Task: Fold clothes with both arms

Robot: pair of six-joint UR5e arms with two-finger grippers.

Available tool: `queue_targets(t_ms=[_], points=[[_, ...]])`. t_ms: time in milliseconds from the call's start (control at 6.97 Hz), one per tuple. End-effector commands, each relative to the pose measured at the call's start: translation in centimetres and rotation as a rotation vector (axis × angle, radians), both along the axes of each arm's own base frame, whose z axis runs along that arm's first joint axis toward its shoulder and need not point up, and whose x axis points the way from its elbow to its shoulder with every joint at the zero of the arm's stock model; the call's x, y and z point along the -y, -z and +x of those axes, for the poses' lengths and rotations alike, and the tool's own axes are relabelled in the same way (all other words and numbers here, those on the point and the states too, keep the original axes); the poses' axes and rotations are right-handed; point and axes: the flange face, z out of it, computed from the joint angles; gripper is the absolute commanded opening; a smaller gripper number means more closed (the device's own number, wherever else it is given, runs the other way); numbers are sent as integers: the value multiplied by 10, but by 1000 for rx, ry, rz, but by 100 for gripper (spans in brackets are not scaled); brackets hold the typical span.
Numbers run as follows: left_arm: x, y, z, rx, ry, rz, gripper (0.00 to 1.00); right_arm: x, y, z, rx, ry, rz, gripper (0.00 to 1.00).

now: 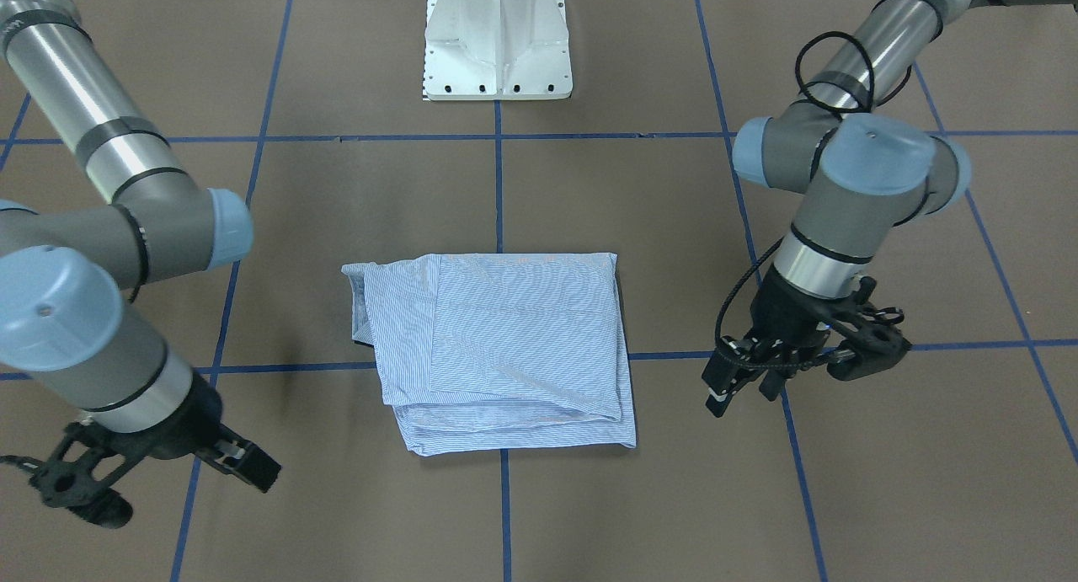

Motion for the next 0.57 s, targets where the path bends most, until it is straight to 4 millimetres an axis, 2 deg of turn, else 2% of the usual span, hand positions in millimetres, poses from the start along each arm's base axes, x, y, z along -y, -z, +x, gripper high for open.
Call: queue_targets(t_ms=[0,144,287,431], points=[[-19,-58,-93,203,-170,238,99,-10,-87,89,-35,177,117,100],[-17,-90,-161,223,-277,264,99,-8,-115,135,-71,211,151,100],[-29,-130,-222,273,-354,323,99,-6,-112,186,-78,265,187,100],[-50,-171,-268,326,-391,355,99,-36,-129,239,-112,323,195,100]])
